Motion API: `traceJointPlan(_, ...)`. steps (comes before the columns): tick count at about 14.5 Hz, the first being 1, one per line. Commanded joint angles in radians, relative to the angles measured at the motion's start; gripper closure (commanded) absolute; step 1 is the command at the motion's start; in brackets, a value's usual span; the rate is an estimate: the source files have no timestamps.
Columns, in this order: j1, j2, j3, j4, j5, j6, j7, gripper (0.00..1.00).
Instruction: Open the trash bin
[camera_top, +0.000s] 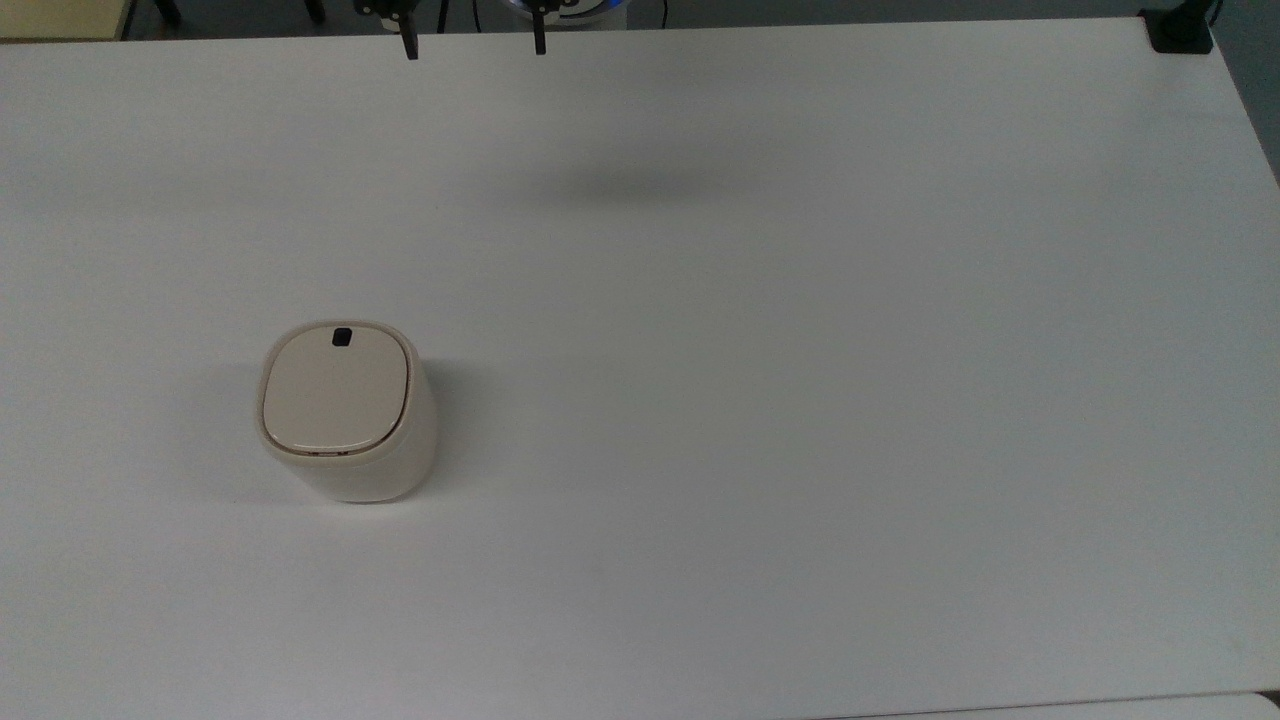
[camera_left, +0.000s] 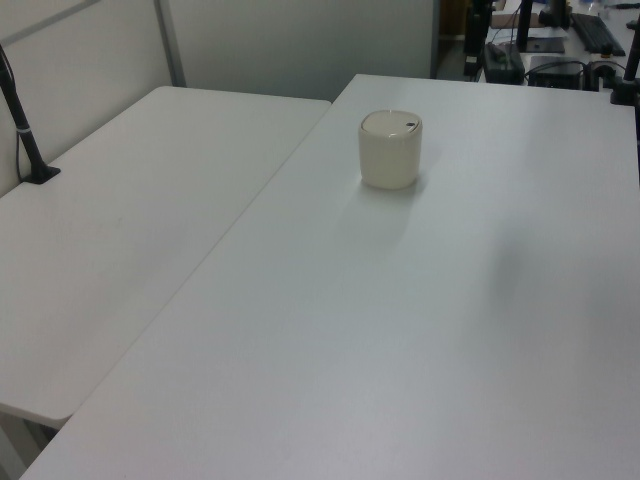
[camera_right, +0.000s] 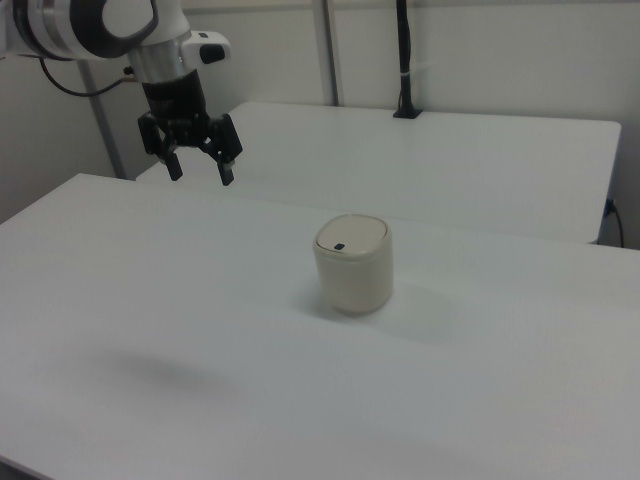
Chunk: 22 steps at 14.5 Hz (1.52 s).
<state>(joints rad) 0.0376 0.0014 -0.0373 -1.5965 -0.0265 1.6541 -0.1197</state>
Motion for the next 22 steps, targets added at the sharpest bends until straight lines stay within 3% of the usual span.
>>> traceJointPlan(1,0.011,-0.018,-0.004,-0.014,-0.012,-0.027,0.008,0.0)
traceJointPlan(7,0.008,-0.017,-0.003,-0.014,-0.012,-0.019,-0.001,0.0)
traceJointPlan(15,-0.007,-0.014,-0.004,-0.022,-0.015,-0.004,-0.113,0.0)
traceJointPlan(19,-0.015,0.009,-0.004,-0.023,-0.085,0.114,-0.13,0.0)
traceJointPlan(20,-0.036,0.018,-0.004,-0.023,-0.085,0.146,-0.129,0.01)
traceJointPlan(22,-0.065,0.038,-0.006,-0.023,-0.079,0.211,-0.117,0.14)
